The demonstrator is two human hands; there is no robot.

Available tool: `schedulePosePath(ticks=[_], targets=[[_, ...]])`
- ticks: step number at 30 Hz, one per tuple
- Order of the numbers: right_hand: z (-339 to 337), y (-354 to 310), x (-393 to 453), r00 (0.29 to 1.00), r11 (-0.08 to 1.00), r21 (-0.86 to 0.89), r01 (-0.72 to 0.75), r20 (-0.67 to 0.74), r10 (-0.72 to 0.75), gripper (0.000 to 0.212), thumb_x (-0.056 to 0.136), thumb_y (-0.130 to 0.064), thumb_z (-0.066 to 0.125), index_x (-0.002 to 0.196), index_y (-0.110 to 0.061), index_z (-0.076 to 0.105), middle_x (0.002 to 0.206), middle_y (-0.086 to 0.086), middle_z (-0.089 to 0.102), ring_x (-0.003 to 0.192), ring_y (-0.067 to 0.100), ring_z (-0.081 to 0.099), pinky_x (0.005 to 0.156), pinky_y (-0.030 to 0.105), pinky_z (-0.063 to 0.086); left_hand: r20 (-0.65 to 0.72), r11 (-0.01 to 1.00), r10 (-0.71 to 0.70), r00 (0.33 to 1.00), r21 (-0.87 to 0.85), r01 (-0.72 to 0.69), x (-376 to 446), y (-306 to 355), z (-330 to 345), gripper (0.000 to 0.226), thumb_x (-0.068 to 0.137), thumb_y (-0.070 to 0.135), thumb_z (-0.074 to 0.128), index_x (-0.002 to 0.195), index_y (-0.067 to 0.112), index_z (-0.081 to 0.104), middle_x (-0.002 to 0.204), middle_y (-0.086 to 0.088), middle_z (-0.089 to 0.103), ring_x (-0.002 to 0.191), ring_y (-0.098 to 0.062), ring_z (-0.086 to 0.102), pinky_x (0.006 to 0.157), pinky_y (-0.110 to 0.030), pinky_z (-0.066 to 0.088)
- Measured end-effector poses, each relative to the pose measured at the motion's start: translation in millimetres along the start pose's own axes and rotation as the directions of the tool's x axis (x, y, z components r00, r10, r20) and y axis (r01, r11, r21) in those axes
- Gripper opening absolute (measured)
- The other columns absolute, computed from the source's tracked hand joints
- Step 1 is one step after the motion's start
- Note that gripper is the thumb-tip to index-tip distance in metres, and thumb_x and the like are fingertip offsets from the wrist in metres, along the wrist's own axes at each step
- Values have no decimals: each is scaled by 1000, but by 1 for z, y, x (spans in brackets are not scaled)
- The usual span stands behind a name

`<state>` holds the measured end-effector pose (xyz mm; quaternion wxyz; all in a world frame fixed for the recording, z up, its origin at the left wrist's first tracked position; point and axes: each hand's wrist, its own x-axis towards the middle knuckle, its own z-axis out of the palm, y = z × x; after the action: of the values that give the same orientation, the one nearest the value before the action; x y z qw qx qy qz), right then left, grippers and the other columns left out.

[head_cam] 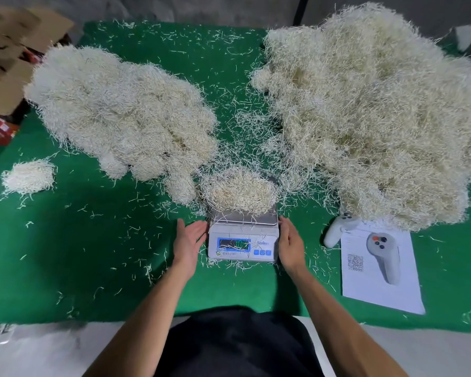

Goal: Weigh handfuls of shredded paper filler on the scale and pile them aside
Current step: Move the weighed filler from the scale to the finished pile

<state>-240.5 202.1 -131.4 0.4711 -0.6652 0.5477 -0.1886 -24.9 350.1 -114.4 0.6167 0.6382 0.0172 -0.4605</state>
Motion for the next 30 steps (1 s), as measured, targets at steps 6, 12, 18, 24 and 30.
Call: schedulePosePath(ticks=[6,12,18,24,30], targets=[[-5,4,3,1000,1000,-1,13,20,-13,47,113,-32,31,149,-9,50,158,9,46,148,20,37,125,42,28,-9,1000,17,1000,20,-17,0,-2,2,82,102,66,18,140,1,52,137,-9,62,111,-10,65,108,-30,41],[-11,-11,6,999,995,89,-53,17,52,44,111,-44,31,126,-20,65,126,4,69,123,23,61,111,45,45,16,996,9,1000,86,-10,3,13,13,67,107,56,24,142,4,49,131,-6,62,123,-20,59,113,-37,39],[6,-88,31,954,959,80,272,-150,-258,53,108,-59,30,145,-28,51,141,-10,56,130,6,52,112,39,43,-66,824,451,890,413,-387,10,68,73,25,106,39,33,85,42,48,80,15,46,65,5,48,63,-19,42],[56,-177,64,976,926,367,92,151,-157,49,99,-54,59,139,-25,62,142,-6,62,129,5,57,116,39,42,39,974,177,984,136,-180,16,79,128,29,107,42,41,111,27,66,116,-2,70,110,-17,66,92,-36,55],[91,-217,53,911,867,291,404,-40,-411,18,97,-36,63,104,-25,75,104,-15,72,102,0,65,95,22,48,109,890,-56,992,-446,99,23,142,107,59,99,57,47,125,6,61,109,-12,70,109,-21,68,102,-38,53]])
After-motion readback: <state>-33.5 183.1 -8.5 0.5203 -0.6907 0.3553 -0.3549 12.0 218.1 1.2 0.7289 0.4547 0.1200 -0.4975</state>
